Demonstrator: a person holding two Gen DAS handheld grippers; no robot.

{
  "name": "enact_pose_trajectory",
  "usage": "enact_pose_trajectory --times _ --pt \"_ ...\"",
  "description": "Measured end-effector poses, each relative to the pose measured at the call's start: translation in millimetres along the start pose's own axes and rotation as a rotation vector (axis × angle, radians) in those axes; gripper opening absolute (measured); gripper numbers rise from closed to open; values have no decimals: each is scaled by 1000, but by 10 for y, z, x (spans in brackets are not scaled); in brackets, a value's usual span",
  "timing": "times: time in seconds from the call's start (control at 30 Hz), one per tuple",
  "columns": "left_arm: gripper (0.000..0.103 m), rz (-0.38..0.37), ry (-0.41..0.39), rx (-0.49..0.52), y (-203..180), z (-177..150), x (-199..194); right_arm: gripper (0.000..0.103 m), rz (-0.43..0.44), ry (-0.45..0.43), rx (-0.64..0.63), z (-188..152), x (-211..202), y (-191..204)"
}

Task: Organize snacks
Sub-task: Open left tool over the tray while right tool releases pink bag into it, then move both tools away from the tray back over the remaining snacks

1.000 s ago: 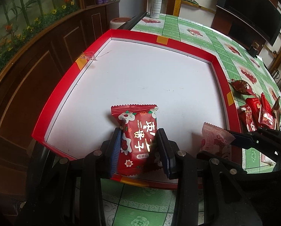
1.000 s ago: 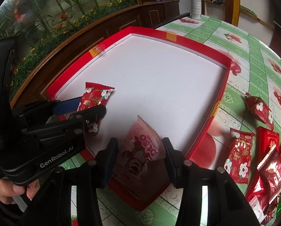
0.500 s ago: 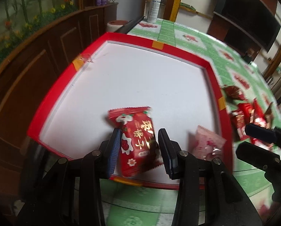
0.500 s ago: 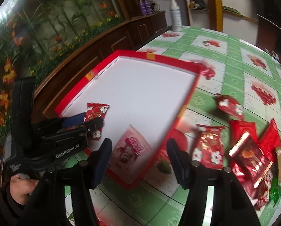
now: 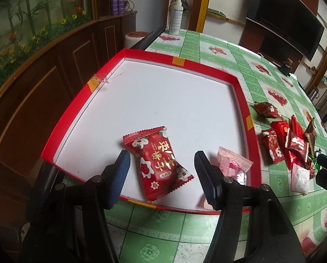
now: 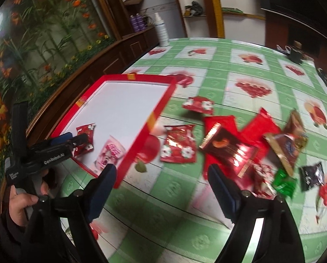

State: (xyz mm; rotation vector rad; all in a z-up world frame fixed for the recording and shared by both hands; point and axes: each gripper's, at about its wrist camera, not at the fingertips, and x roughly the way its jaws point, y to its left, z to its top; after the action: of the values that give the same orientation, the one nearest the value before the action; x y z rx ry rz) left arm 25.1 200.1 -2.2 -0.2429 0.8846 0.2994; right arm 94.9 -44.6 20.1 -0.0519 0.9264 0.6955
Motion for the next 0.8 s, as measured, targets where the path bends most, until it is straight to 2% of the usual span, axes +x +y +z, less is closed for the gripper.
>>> enact_pose_trajectory --times 0.2,0.43,0.8 --pt "61 -32 -29 21 -142 1 -186 89 -40 -24 47 -145 -230 -264" --pt "61 -75 -48 102 -441 -89 -365 92 -80 -28 107 -310 -387 -552" --pt "61 -208 -6 184 -929 -291 -500 94 -127 -43 175 -476 -565 -842"
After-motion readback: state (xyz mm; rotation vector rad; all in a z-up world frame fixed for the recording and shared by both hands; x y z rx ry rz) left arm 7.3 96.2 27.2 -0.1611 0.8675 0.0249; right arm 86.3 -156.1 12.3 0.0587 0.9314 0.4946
